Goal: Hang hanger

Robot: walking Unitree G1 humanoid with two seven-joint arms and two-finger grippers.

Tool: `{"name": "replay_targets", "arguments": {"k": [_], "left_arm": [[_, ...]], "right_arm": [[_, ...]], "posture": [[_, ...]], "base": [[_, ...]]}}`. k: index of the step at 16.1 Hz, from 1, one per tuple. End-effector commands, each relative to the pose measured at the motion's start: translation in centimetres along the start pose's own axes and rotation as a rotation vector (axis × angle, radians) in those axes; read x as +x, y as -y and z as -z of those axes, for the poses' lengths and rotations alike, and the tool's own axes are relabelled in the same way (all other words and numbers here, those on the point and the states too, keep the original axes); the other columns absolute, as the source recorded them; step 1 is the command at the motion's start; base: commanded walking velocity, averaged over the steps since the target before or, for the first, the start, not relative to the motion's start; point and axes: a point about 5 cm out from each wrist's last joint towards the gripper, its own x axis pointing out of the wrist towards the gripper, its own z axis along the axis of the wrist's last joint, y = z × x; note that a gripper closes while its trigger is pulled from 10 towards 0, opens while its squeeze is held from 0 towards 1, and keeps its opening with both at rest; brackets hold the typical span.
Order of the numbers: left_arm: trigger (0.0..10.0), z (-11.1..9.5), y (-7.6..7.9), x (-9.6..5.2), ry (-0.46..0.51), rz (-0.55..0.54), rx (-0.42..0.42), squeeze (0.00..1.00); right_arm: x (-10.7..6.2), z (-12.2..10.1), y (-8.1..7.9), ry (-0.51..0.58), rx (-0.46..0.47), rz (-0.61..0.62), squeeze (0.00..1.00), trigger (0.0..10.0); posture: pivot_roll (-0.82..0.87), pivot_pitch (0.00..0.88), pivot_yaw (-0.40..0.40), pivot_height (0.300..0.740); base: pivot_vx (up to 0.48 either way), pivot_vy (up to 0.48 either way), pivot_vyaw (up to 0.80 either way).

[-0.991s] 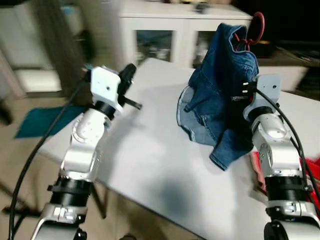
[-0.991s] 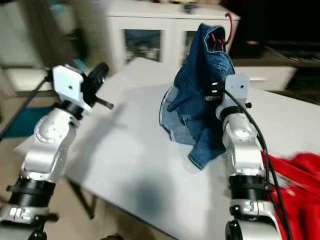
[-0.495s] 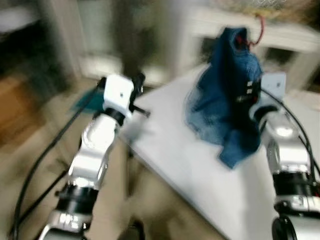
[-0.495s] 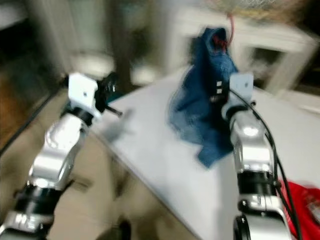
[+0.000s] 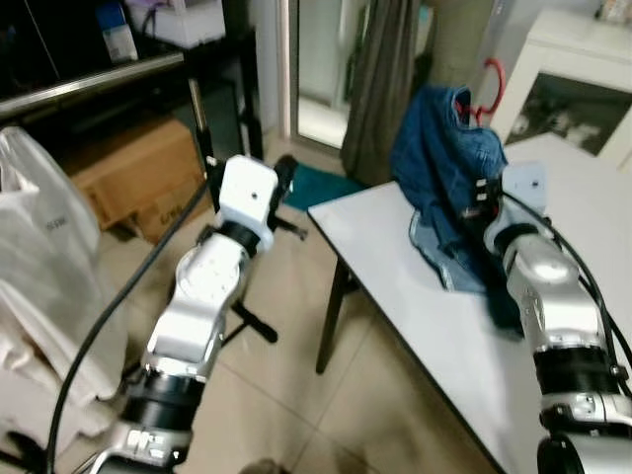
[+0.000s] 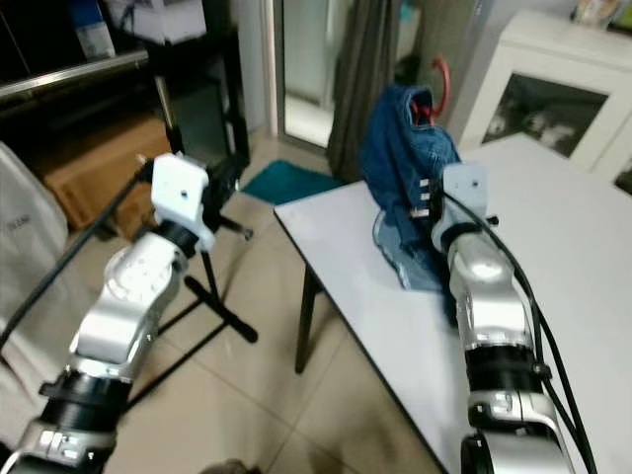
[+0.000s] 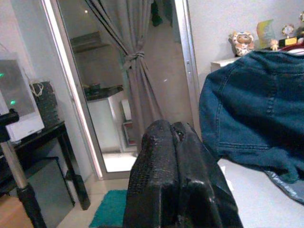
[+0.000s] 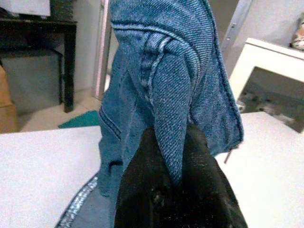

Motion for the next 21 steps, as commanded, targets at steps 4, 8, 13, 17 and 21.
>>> {"name": "replay_targets", "arguments": {"k": [4,8,13,17,21], "left_arm": [[10.0,-0.1,-0.6,0.1,0.012,0.046,0.072,0.00],[10.0,0.1,-2.3,0.4,0.017,0.036,-0.071,0.00],[10.0,-0.3,0.3,0.1,0.101,0.252,-0.557,1.00],[10.0,-0.2,1.5,-0.8,0.121,0.383,-0.567,1.00],[10.0,0.5,1.1,-0.5,0.082,0.306,-0.540,1.00]], "right_arm": [[-1.5,-0.6,-1.2,0.142,-0.240,-0.190,0.00,10.0],[-3.3,-1.2,-1.0,0.293,-0.370,-0.281,0.00,10.0],[-5.2,-1.9,-3.1,0.450,-0.468,-0.368,0.00,10.0],[-5.9,-0.8,-4.7,0.467,-0.516,-0.436,0.00,10.0],[-6.0,-0.7,-5.2,0.485,-0.527,-0.451,0.00,10.0]], "posture": [[0.08,0.034,-0.019,0.740],[0.08,0.034,-0.017,0.740],[0.07,0.035,-0.019,0.740],[0.07,0.041,-0.026,0.740],[0.08,0.039,-0.027,0.740]], "base": [[0.000,0.000,0.00],[0.000,0.000,0.00],[0.000,0.000,0.00],[0.000,0.000,0.00],[0.000,0.000,0.00]]}}
